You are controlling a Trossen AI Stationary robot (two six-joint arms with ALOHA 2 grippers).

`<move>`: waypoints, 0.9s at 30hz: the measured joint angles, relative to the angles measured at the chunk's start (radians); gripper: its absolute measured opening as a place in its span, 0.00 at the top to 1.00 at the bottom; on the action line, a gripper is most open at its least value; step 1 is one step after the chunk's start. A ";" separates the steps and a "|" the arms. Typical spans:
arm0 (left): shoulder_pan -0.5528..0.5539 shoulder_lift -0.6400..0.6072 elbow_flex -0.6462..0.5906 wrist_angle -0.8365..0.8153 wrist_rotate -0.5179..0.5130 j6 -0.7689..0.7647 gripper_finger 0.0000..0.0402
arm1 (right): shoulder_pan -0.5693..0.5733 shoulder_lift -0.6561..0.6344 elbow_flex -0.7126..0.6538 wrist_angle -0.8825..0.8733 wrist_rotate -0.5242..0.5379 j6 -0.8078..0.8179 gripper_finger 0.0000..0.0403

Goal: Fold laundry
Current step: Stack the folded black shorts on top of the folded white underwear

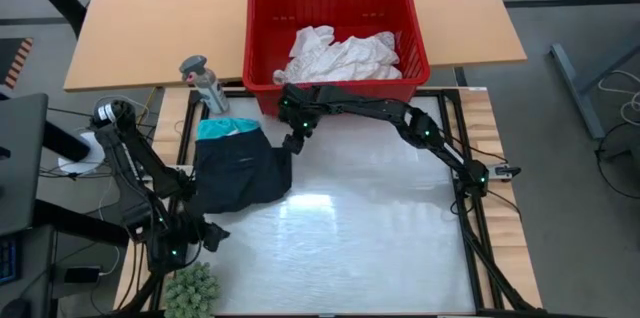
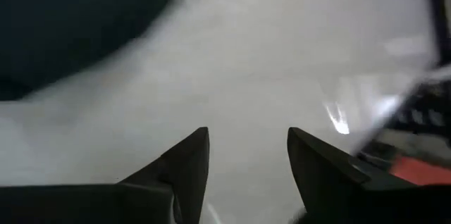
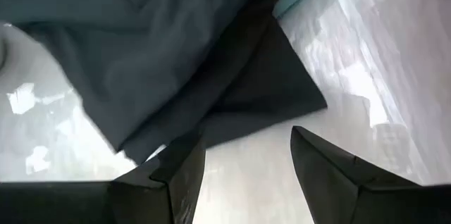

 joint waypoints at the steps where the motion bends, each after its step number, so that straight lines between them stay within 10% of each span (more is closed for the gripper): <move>1: -0.001 0.003 -0.001 0.020 -0.007 0.051 0.55 | 0.000 0.001 -0.001 -0.005 0.000 0.001 0.42; 8: 0.040 0.003 -0.001 0.019 -0.008 0.127 0.56 | 0.000 -0.003 0.001 0.030 0.001 0.008 0.42; 15: 0.136 0.021 -0.002 -0.343 0.412 -0.175 0.56 | 0.013 -0.006 0.001 0.028 0.001 0.017 0.42; 27: 0.276 -0.009 -0.002 -0.402 0.269 -0.181 0.56 | 0.048 -0.007 0.001 0.005 0.002 -0.012 0.42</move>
